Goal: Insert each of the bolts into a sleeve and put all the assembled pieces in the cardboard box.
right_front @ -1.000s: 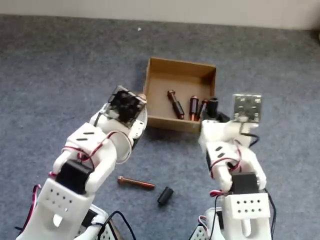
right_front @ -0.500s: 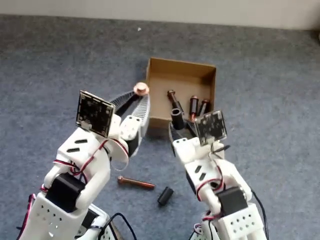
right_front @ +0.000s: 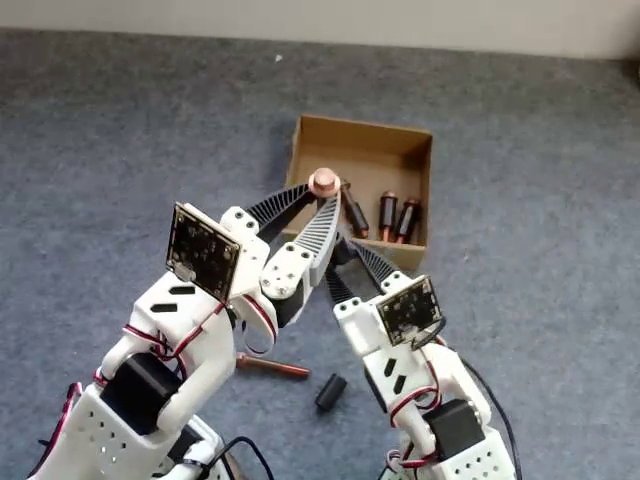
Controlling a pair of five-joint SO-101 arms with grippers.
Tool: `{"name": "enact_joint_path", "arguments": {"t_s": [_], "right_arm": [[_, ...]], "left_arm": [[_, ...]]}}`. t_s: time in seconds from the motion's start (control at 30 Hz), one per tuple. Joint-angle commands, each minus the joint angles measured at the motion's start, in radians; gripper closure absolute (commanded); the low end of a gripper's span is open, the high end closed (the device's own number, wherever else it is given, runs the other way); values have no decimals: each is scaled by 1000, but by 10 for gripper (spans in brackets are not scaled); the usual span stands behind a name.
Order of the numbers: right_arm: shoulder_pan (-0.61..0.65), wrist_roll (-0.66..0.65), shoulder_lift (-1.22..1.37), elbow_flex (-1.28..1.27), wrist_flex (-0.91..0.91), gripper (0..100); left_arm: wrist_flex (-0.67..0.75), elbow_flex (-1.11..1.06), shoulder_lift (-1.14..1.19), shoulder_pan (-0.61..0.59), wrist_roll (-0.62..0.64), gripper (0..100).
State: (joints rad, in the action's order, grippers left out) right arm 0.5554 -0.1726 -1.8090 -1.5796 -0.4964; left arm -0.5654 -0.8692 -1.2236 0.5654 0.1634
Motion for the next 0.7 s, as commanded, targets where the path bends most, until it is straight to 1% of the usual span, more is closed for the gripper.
{"name": "enact_joint_path", "arguments": {"t_s": [0.0,0.27,0.57,0.67], "right_arm": [[13,-11,-27,15,48,995],[13,-11,-27,18,47,995],[8,-11,-28,18,47,995],[7,-11,-28,18,47,995]], "left_arm": [[57,-8,-13,16,14,987],[176,-124,-13,16,11,987],[178,-179,-13,19,14,987],[178,-211,-15,39,14,987]]}}
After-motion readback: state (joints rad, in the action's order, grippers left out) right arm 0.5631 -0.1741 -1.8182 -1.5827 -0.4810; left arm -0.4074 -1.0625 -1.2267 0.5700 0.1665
